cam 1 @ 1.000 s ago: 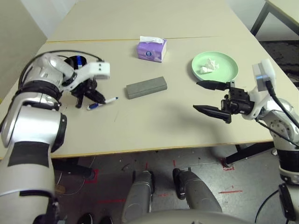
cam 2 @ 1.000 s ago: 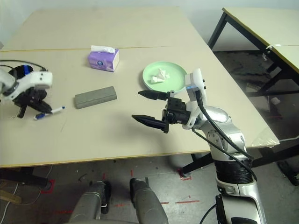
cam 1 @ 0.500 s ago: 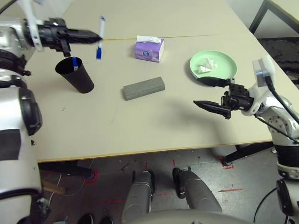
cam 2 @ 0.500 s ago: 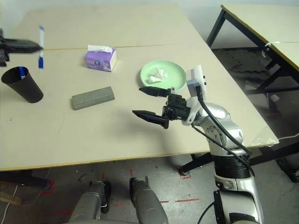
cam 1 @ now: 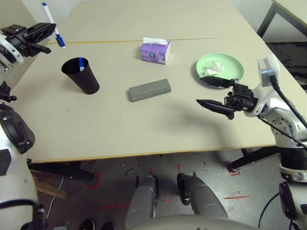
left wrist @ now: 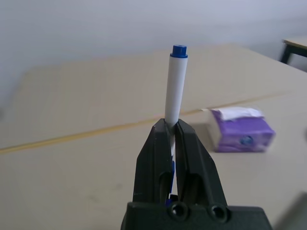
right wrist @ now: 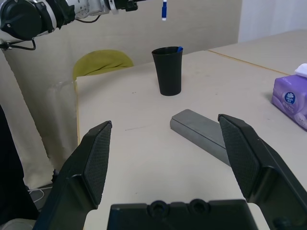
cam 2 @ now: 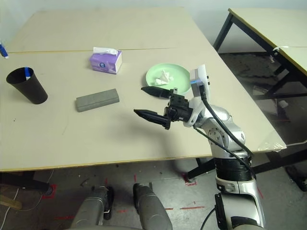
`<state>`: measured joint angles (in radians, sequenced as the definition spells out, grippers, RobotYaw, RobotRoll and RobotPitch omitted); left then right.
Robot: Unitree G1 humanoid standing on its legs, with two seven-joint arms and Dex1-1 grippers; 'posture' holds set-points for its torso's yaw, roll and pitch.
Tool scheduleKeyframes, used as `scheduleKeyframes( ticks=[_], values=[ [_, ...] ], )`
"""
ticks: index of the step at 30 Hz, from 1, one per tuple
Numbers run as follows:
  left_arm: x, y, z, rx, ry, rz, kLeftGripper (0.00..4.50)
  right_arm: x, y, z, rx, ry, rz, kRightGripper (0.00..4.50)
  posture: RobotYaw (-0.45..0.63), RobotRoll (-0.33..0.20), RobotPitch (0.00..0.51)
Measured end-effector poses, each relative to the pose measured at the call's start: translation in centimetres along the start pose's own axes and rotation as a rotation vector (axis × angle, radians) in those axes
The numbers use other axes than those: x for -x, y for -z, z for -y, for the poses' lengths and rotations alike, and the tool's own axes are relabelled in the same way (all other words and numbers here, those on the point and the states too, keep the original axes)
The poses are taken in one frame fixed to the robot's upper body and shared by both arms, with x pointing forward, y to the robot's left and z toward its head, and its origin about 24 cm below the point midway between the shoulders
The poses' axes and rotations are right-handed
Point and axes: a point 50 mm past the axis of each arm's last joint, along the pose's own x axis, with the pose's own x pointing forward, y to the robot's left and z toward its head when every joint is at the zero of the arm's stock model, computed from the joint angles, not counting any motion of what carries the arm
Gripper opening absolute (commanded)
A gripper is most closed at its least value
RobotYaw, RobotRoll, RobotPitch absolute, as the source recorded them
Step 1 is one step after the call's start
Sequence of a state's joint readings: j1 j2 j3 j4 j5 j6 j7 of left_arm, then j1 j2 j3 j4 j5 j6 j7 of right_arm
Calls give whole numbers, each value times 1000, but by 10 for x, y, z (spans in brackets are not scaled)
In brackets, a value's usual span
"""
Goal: Organize and tidy the items on the table.
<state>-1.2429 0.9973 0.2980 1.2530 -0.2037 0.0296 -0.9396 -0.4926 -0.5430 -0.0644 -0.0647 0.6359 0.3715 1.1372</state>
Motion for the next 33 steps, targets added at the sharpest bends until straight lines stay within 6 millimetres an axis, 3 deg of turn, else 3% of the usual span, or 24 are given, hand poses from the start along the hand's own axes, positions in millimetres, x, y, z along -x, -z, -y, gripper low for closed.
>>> scheduleKeyframes(
  ticks=[19,31,33],
  values=[
    [-9,46,12,44,-101,12,44,5,0,-3,-4,17,-16,4500,-94,0,168],
    [-17,54,21,61,-90,10,44,5,-1,-3,-1,19,-15,4500,-106,0,171],
    [-16,56,21,61,-92,4,697,5,-1,-3,2,18,-16,4500,-106,0,171]
  ],
)
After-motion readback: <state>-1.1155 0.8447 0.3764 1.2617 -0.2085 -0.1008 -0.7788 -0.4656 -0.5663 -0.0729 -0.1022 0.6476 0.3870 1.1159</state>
